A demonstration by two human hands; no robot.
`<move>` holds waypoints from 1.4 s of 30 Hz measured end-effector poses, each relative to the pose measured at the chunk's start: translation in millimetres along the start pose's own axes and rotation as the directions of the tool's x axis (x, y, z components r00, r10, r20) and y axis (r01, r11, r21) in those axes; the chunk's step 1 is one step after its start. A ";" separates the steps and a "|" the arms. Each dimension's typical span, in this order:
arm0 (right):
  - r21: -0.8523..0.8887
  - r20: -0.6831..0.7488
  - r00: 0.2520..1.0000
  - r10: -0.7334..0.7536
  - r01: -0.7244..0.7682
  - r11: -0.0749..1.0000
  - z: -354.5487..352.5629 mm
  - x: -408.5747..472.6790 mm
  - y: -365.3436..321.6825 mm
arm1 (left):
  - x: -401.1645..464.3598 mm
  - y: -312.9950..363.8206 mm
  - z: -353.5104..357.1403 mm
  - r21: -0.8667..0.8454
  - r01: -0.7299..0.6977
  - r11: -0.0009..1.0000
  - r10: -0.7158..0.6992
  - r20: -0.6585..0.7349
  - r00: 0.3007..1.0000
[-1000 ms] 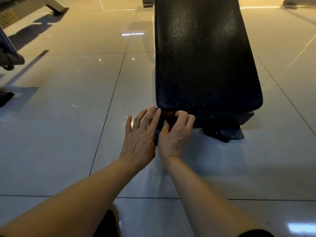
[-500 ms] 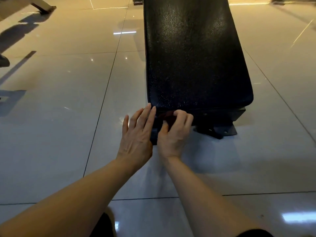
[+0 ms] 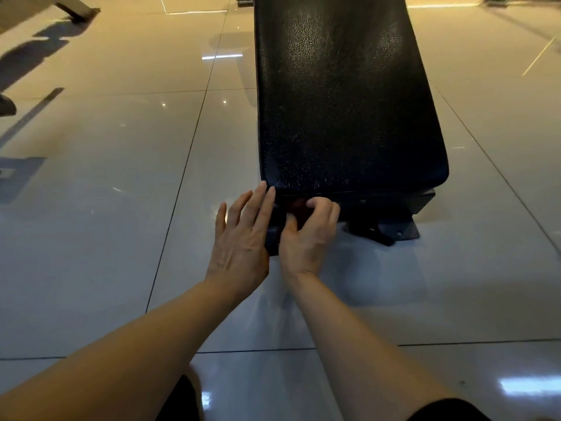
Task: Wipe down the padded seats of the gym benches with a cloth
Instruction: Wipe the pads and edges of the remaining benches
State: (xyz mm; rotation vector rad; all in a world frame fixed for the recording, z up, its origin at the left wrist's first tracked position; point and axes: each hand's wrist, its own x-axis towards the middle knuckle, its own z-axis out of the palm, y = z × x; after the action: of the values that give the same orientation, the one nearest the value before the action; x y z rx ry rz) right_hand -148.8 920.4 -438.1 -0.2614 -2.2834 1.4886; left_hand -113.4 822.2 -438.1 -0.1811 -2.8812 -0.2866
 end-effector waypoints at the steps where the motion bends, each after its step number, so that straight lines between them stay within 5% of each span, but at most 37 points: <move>1: -0.017 -0.031 0.999 0.026 -0.027 1.000 -4.4 5.2 3.8 | 0.0 -0.1 -1.0 0.002 0.000 1.000 0.000 0.004 1.000; 4: -0.043 -0.104 0.986 0.128 -0.133 0.990 -13.6 18.6 12.2 | -0.2 -2.0 -2.4 0.014 -0.001 1.000 0.001 -0.003 1.000; 14: -0.052 0.113 0.991 -0.076 0.082 0.995 -2.8 -2.8 -0.7 | 0.1 -1.3 0.1 0.016 -0.002 1.000 0.002 -0.010 1.000; 19: -0.091 -0.014 0.996 0.087 -0.088 0.992 -15.3 14.0 11.2 | 0.3 -3.5 -1.1 0.023 -0.006 1.000 0.006 -0.010 1.000; 26: -0.117 0.056 0.998 -0.004 0.011 0.993 -9.1 1.5 2.3 | 0.1 -1.0 3.9 0.024 0.003 1.000 -0.003 -0.016 1.000; 32: -0.081 -0.093 0.987 0.133 -0.140 0.987 -19.4 20.4 14.1 | 0.6 -1.9 5.3 0.036 0.010 0.999 -0.009 -0.010 1.000; 37: -0.085 -0.004 1.000 0.003 -0.003 0.996 -6.6 -2.6 -2.9 | 0.4 0.8 5.5 0.016 -0.004 1.000 0.004 -0.037 0.999; 42: -0.082 -0.012 0.999 0.052 -0.053 0.995 -16.8 13.2 11.7 | 0.2 0.4 4.2 0.030 0.005 1.000 -0.004 -0.028 1.000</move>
State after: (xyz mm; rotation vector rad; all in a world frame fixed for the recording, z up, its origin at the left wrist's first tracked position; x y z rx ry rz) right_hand -154.3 944.1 -439.8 -0.3536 -2.3504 1.4171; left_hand -114.4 823.5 -441.9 -0.1638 -2.8568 -0.2449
